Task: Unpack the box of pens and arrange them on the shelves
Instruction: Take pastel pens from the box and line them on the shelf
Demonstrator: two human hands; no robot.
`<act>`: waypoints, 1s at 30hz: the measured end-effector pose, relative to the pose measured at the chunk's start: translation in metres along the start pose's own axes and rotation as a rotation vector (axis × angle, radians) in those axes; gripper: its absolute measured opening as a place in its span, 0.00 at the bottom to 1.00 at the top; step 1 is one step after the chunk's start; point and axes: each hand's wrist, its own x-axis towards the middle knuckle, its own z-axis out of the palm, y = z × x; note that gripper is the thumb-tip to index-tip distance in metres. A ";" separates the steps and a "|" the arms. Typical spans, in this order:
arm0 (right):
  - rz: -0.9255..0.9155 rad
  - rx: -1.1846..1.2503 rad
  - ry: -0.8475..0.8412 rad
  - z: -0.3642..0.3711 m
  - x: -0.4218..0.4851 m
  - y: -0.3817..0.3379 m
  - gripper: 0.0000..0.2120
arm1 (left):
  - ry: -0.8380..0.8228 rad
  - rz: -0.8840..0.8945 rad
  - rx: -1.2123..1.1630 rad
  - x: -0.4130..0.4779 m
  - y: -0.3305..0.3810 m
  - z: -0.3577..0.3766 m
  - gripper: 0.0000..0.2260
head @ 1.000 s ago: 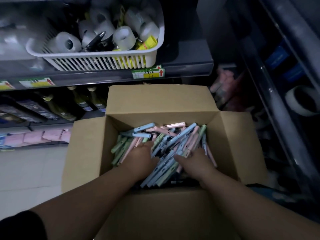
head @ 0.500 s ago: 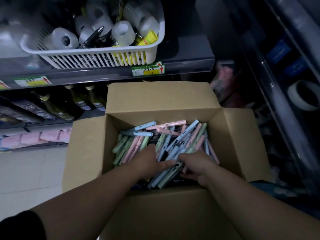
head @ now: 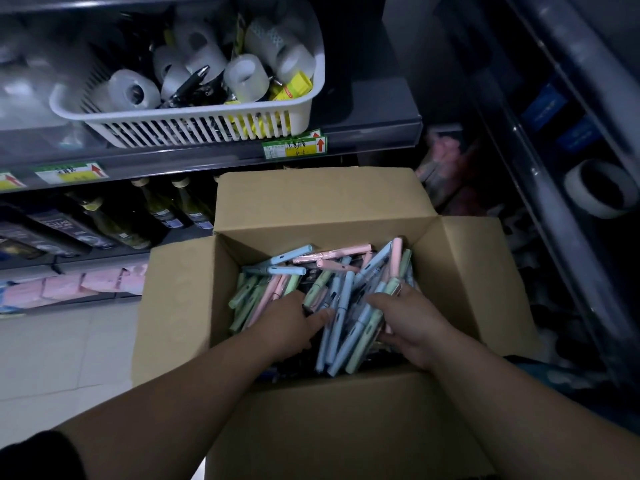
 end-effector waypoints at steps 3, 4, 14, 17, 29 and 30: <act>-0.016 -0.050 0.005 0.000 -0.003 0.000 0.07 | 0.059 -0.024 0.085 0.002 -0.001 -0.003 0.19; -0.014 -0.076 0.006 0.002 -0.004 0.001 0.06 | 0.074 -0.027 0.118 0.004 0.000 -0.004 0.20; -0.018 -0.023 0.041 0.001 -0.003 -0.001 0.09 | -0.021 -0.010 0.232 0.029 0.024 -0.009 0.27; -0.045 0.038 0.014 -0.004 -0.003 -0.004 0.08 | -0.067 -0.020 0.275 0.029 0.026 -0.008 0.20; -0.065 0.082 -0.018 -0.002 -0.019 -0.016 0.05 | 0.035 0.113 0.298 -0.001 0.018 -0.019 0.17; -0.076 0.082 -0.015 0.000 -0.021 -0.018 0.05 | 0.080 0.126 0.288 -0.005 0.020 -0.021 0.18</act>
